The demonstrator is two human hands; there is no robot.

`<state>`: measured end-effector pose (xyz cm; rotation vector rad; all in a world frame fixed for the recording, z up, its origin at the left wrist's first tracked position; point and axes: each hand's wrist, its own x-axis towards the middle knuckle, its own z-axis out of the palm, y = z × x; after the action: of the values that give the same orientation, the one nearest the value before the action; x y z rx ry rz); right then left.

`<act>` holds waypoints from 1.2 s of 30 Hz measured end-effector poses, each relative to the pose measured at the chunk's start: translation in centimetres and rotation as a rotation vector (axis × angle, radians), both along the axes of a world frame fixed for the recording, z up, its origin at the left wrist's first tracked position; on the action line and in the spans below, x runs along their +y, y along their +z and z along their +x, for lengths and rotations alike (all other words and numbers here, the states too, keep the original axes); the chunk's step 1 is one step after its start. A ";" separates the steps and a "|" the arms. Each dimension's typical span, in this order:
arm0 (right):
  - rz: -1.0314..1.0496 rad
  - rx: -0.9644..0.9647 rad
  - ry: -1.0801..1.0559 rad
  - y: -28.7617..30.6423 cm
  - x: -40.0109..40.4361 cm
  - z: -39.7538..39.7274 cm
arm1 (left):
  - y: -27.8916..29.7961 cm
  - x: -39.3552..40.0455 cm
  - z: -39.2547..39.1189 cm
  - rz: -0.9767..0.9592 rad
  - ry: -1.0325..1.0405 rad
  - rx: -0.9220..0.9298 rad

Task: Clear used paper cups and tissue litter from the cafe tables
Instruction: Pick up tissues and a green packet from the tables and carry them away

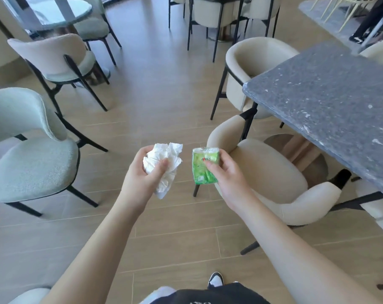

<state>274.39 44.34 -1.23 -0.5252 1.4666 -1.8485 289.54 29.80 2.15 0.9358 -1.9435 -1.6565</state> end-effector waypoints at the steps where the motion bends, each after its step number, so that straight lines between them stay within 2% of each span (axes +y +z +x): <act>1: 0.006 0.004 0.018 0.0 -1.7 -0.4 | -0.1 -1.5 -0.2 0.002 0.013 0.003; 12: 0.065 0.036 0.022 -1.5 -24.7 -3.3 | -2.0 -23.2 -2.7 0.018 0.051 0.017; 21: 0.093 0.061 -0.066 -0.3 -36.6 -8.5 | -1.7 -36.0 -9.2 0.040 -0.008 0.023; 29: 0.065 0.036 -0.134 -1.2 -43.8 -18.7 | -2.7 -43.7 -20.7 0.050 -0.105 -0.006; 36: 0.052 0.081 -0.184 1.0 -50.3 -30.9 | -0.3 -50.4 -33.6 0.024 -0.192 0.021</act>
<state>243.50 -6.00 -0.22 -0.4574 1.6601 -1.9442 255.91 -20.64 1.87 0.7569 -2.0584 -1.7895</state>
